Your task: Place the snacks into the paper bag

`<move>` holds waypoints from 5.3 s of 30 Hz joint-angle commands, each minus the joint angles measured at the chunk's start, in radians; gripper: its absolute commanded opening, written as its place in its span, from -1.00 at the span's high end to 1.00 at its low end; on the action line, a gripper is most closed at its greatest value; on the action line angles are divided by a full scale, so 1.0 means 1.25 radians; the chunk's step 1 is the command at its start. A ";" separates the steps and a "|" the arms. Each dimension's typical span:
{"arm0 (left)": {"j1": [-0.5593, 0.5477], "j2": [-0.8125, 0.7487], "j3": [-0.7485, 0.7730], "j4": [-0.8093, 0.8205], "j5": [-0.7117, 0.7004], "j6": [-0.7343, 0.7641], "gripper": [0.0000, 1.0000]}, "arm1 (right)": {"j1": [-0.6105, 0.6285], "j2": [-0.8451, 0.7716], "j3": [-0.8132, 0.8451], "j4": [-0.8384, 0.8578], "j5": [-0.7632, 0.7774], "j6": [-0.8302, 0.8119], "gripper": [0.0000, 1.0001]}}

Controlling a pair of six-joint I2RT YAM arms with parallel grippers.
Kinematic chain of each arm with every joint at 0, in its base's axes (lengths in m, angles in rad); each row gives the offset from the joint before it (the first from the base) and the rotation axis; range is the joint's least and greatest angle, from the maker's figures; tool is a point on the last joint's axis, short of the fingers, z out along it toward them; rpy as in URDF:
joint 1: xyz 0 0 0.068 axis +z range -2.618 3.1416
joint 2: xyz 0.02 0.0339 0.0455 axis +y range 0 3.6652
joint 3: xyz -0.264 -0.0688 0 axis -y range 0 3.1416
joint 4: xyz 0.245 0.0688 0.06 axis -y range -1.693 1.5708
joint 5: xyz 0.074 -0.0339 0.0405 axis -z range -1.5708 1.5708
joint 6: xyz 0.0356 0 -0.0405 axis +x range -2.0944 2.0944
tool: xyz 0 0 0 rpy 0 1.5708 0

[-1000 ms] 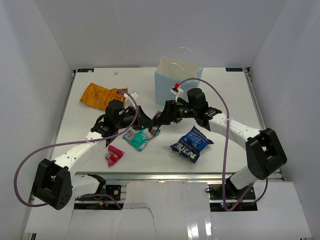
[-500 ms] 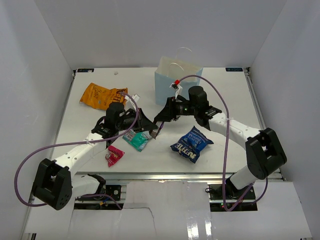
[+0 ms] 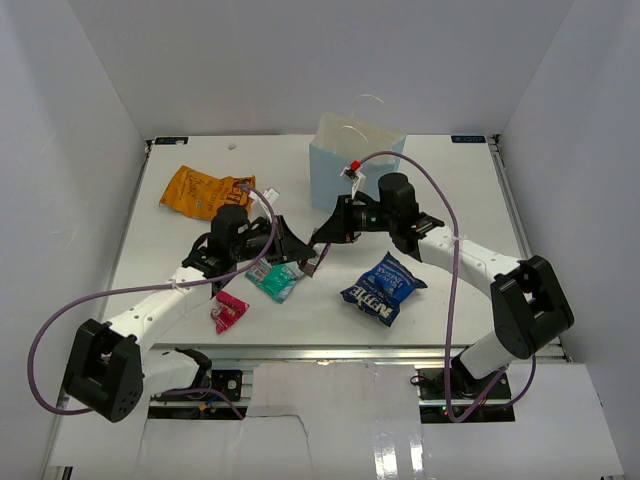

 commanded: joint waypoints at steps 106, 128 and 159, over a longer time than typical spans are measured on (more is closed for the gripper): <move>0.169 0.104 0.027 -0.727 -0.721 -0.262 0.08 | -0.533 -0.187 0.174 -0.614 -0.234 -0.814 -0.66; 0.140 0.004 0.000 -0.291 0.009 -0.192 0.70 | 0.226 -0.387 -0.069 -0.485 0.204 -1.529 -0.97; 0.006 0.219 0.205 -0.440 0.136 -0.196 0.67 | 0.350 -0.063 0.060 -0.540 0.363 -1.838 -0.34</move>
